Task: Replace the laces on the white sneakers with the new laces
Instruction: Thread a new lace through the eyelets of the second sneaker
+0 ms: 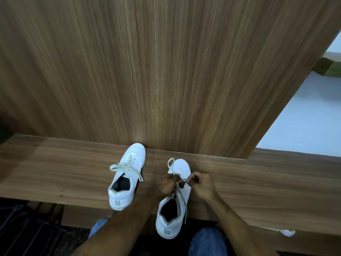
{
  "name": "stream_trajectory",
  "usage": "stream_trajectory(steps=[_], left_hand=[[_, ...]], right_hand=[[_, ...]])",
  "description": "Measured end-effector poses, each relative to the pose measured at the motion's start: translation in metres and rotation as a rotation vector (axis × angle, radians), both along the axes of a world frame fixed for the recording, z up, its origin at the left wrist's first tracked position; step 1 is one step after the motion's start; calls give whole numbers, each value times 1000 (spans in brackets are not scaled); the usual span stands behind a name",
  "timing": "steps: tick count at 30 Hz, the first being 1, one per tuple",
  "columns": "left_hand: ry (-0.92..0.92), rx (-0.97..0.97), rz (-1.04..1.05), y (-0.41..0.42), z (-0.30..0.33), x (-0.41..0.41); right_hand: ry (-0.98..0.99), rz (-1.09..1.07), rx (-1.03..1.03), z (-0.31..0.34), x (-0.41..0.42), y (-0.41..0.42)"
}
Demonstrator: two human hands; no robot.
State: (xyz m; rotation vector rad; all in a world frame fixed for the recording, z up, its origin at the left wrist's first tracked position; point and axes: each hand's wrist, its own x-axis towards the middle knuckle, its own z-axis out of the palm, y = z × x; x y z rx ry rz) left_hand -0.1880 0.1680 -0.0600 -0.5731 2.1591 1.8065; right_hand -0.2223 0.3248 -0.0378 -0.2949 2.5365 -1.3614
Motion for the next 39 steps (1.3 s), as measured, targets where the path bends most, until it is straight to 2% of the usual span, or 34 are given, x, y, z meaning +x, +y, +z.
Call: stream_trajectory(steps=[3,6,9,12,16,18,23,27,31,35,37,39], left_hand=[[9,80,92,1,5,0],[-7,128,118,3,4,0],[-33,152,123,5,9,0],[-62,141,134,5,15,-2],[-70,113,131,-2,8,-1],[-53,99,137,-4,5,4],[121,-150,-18,-10,12,9],[205,-302,-205,-29,9,22],[302,-710,-414,-35,20,30],[535,-1086,-601,-36,24,29],[550,-1106,-664,-36,24,26],[527,-999,-639,-37,24,24]], right_hand=[[-324,-126,-245,12,16,8],[-436,-81,-204,11,31,16],[-426,129,-117,13,42,8],[-312,266,26,6,41,-4],[-110,289,232,-20,33,-16],[-53,247,242,-31,30,-21],[-72,41,68,-25,33,-31],[-333,-83,-117,-30,31,-29],[-499,-113,-195,-23,27,-28],[-600,-103,-197,-11,19,-30],[-585,-115,-192,-8,19,-31],[-492,-134,-183,-11,19,-31]])
